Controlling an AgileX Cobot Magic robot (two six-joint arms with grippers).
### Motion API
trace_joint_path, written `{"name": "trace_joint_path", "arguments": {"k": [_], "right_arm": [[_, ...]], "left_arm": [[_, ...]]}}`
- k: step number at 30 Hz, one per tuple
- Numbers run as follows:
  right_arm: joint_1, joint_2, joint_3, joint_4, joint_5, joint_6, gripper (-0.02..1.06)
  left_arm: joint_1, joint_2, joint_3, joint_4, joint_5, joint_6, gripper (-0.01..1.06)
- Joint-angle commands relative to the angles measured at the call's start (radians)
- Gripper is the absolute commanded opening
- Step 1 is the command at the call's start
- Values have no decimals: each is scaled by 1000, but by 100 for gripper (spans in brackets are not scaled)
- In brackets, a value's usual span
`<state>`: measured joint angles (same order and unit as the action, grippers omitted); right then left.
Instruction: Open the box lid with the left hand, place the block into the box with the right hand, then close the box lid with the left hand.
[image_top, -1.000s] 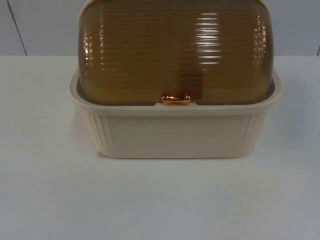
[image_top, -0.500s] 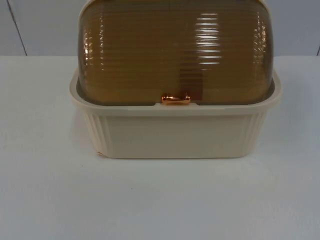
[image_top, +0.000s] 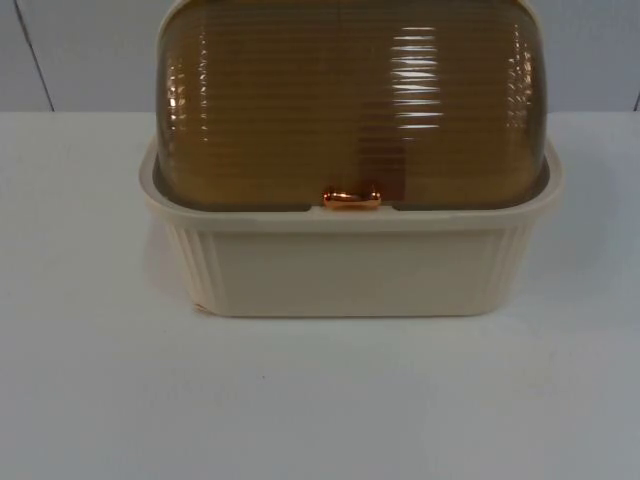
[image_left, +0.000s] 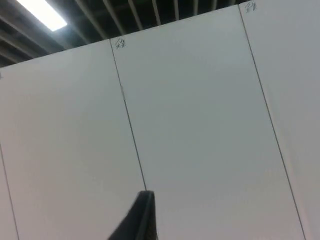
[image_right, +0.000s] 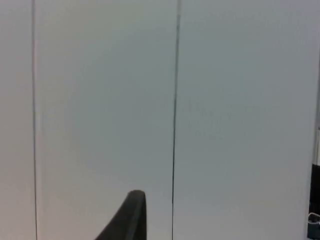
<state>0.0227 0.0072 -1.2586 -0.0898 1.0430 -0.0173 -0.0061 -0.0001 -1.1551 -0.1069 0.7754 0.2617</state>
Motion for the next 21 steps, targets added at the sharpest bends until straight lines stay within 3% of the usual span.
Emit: {"name": "trace_joint_path", "arguments": {"k": [1, 6, 8, 15, 21], "right_arm": [[1, -7, -6, -20, 9, 25, 105], [1, -7, -2, -22, 34, 24, 105], [1, -7, 17, -40, 34, 27, 105], [1, -7, 120, -42, 36, 86, 105], [1, -7, 273, -43, 125, 100, 105]], "left_arm": [[-5, 0, -7, -6, 3, -8, 105], [-5, 0, 1, 48, 131, -40, 105], [-5, 0, 32, 69, 157, -114, 105], [-5, 0, 155, 65, 176, -175, 105], [-5, 0, 225, 65, 269, -208, 105]]}}
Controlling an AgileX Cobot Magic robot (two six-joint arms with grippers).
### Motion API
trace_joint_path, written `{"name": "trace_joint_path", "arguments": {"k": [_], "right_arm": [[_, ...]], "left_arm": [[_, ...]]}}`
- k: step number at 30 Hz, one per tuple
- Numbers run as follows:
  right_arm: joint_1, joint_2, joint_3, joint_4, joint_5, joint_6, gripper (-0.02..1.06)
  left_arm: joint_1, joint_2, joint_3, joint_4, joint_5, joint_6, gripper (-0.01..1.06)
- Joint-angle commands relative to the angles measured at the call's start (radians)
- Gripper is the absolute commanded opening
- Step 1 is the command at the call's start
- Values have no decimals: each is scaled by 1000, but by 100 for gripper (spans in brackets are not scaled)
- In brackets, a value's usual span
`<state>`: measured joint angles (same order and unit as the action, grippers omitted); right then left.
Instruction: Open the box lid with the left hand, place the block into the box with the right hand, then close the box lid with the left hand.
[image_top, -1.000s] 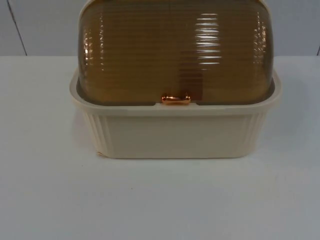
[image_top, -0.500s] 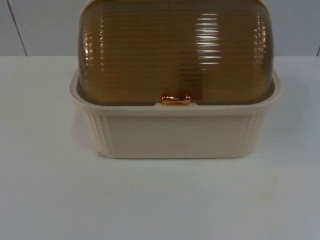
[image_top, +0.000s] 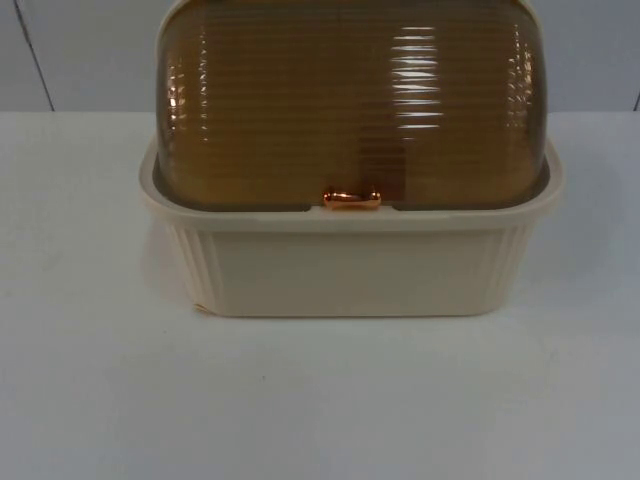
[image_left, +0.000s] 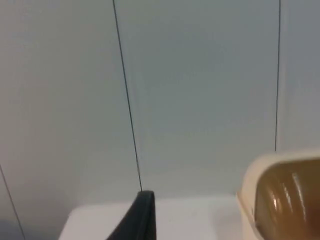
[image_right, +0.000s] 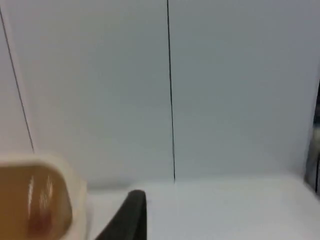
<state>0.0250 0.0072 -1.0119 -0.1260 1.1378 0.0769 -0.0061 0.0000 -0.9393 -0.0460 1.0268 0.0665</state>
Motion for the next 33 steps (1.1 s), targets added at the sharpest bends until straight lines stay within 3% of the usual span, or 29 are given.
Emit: {"name": "trace_joint_path", "arguments": {"k": [1, 16, 26, 33], "right_arm": [[-1, -7, 61, -7, 38, 14, 105], [-1, -7, 442, 5, -73, 28, 105], [107, -7, 490, 23, -57, 17, 105], [116, -7, 497, 32, -57, 22, 105]], "left_arm": [[-5, 0, 17, 4, 26, -13, 105], [-55, 0, 217, 7, 33, -16, 105], [-59, 0, 257, 9, 32, -20, 105], [-59, 0, 257, 11, 32, -20, 105]]}}
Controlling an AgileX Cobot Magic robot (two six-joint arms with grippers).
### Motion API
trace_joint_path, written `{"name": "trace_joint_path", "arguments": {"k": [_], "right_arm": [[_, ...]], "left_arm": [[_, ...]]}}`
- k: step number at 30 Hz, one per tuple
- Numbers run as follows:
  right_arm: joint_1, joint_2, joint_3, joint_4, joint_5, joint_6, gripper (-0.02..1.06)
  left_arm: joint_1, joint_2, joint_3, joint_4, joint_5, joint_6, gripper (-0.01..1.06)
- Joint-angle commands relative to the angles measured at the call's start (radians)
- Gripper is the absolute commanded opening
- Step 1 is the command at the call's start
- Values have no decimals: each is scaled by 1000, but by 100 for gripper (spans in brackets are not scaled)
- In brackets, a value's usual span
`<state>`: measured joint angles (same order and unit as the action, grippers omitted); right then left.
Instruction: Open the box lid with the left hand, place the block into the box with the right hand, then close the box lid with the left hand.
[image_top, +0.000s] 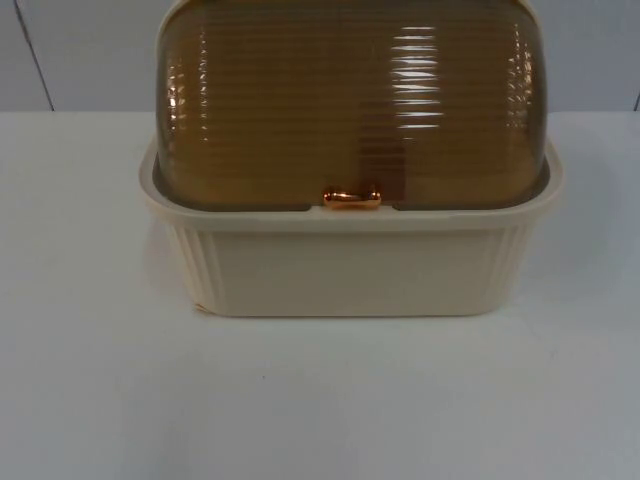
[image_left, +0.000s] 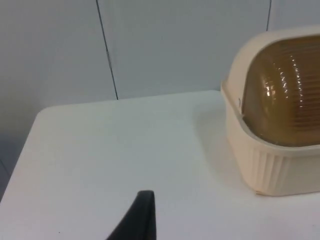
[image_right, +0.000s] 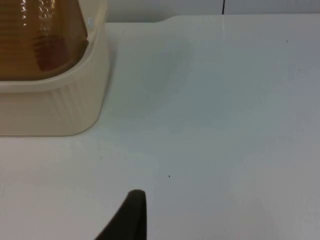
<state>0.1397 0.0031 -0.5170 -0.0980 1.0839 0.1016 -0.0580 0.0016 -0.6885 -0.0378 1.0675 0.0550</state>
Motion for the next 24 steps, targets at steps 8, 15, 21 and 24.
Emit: {"name": "trace_joint_path", "arguments": {"k": [8, 15, 21, 24], "right_arm": [[1, -3, 2, 4, -3, -3, 105], [1, -3, 2, 6, -3, -3, 105], [1, -3, 2, 6, -3, -3, 105], [1, -3, 2, 6, -3, -3, 105]], "left_arm": [[-7, -2, 70, 22, -3, -11, 105], [-7, -2, 194, 20, 7, -11, 105], [-7, -2, 194, 27, 7, -13, 105], [-7, -2, 194, 27, 7, -13, 105]]}}
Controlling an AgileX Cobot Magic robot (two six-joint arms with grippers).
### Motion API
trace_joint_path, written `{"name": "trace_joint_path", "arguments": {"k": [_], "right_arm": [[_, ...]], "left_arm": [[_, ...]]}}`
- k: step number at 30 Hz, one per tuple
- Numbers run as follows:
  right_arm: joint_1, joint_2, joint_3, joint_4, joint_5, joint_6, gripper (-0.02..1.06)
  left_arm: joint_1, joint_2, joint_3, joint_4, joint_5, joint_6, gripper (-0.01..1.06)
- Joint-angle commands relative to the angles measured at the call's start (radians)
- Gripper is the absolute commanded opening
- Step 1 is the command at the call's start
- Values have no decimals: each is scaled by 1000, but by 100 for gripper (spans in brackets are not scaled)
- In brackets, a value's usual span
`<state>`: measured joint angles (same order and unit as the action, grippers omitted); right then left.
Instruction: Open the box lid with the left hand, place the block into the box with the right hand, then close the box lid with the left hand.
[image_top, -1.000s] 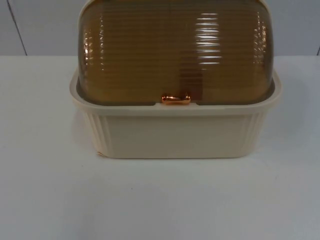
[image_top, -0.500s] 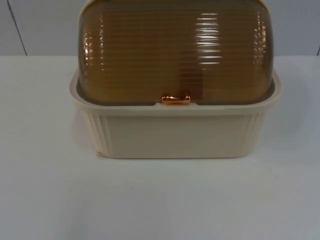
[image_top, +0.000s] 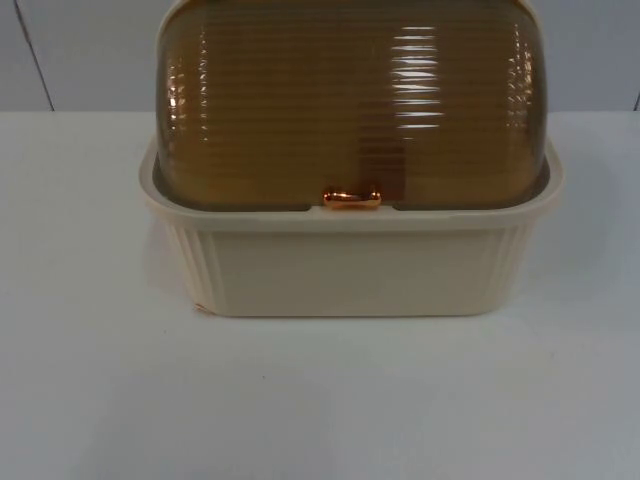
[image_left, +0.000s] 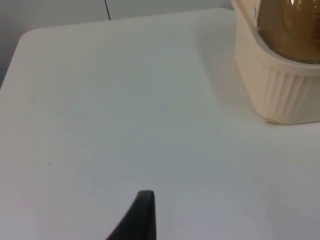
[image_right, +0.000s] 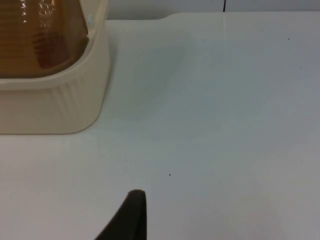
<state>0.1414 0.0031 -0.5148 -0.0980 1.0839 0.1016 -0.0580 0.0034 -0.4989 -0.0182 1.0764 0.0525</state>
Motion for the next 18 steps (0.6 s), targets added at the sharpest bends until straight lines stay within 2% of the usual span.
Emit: {"name": "trace_joint_path", "arguments": {"k": [1, 18], "right_arm": [[0, -3, -1, 6, -3, -3, 105], [0, -3, -1, 6, -3, -3, 105]], "left_arm": [[-7, -3, 4, 8, -2, -10, 105], [5, -3, 4, 7, -2, -10, 105]]}}
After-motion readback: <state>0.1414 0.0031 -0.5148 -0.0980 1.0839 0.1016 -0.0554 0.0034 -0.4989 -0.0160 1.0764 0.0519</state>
